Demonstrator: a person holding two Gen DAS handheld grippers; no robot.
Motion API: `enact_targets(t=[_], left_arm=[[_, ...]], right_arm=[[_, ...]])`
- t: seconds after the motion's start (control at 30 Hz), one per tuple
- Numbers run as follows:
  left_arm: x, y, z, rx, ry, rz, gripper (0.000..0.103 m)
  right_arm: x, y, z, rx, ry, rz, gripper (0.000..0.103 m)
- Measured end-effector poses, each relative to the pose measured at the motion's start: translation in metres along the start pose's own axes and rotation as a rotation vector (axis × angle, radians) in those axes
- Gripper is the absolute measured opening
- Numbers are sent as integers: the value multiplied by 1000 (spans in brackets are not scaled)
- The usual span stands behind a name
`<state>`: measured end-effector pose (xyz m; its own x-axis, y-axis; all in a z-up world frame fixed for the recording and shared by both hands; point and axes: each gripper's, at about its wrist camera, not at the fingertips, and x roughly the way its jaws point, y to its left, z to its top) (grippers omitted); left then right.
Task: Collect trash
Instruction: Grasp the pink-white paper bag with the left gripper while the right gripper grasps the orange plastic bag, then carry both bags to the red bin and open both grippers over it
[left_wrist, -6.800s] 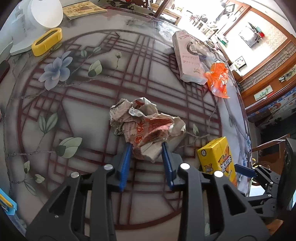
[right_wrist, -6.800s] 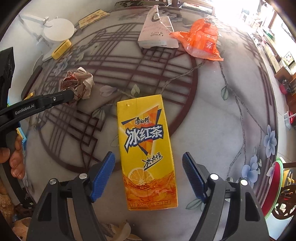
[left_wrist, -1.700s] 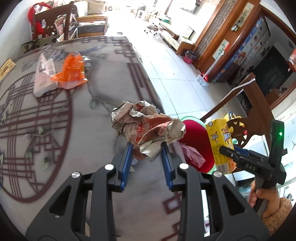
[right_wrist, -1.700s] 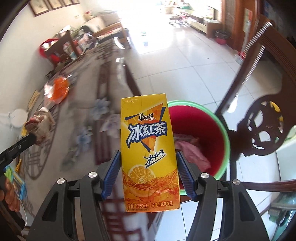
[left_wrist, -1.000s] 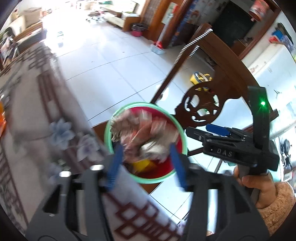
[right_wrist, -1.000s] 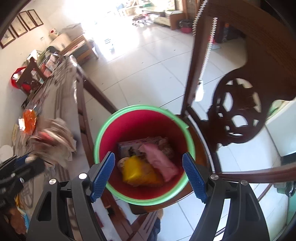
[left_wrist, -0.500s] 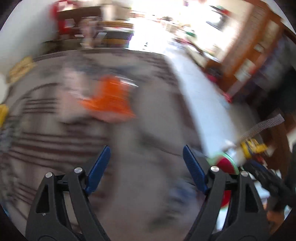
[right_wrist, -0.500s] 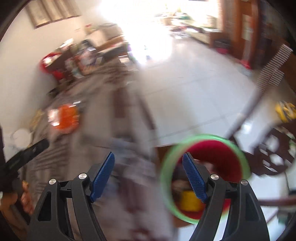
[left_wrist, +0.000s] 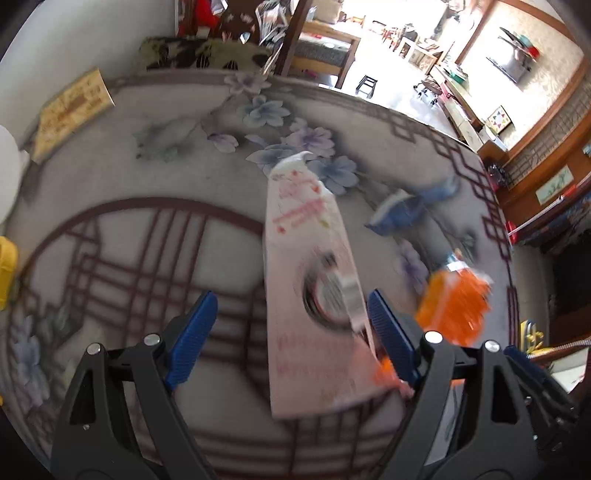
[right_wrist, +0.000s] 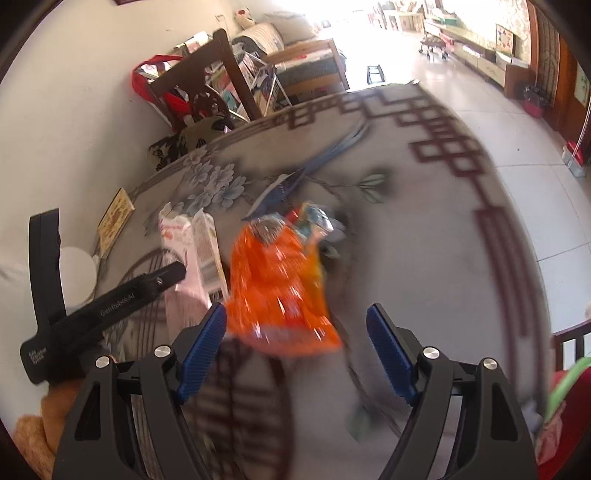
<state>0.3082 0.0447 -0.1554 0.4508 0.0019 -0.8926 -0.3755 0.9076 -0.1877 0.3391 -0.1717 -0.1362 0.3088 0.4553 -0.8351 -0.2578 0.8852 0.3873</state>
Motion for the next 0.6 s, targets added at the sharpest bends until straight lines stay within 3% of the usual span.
enact_targets(t=[0.2,0.23,0.3,0.33,0.37,0.6], left_arm=[[24,17,11,-54,21,-25,81],[25,19,10,-60,5,-27,79],[23,18,9,-48,-21,-42,65],[23,18,10,-45,-25,-57,48],[17,15,9,-36,-40,-61,39],[-43,-13,-14,91,-141,-80,37]], right_arm=[[41,10,18,-11,50,-11,76],[45,11,18,-26,56,-17,74],[49,13,18,-60,50,-20,63],[46,15,18,-80,44,-19,59],[44,17,18,-92,43,-20,52],[-32,11,-6,-154,-51,-5,50]])
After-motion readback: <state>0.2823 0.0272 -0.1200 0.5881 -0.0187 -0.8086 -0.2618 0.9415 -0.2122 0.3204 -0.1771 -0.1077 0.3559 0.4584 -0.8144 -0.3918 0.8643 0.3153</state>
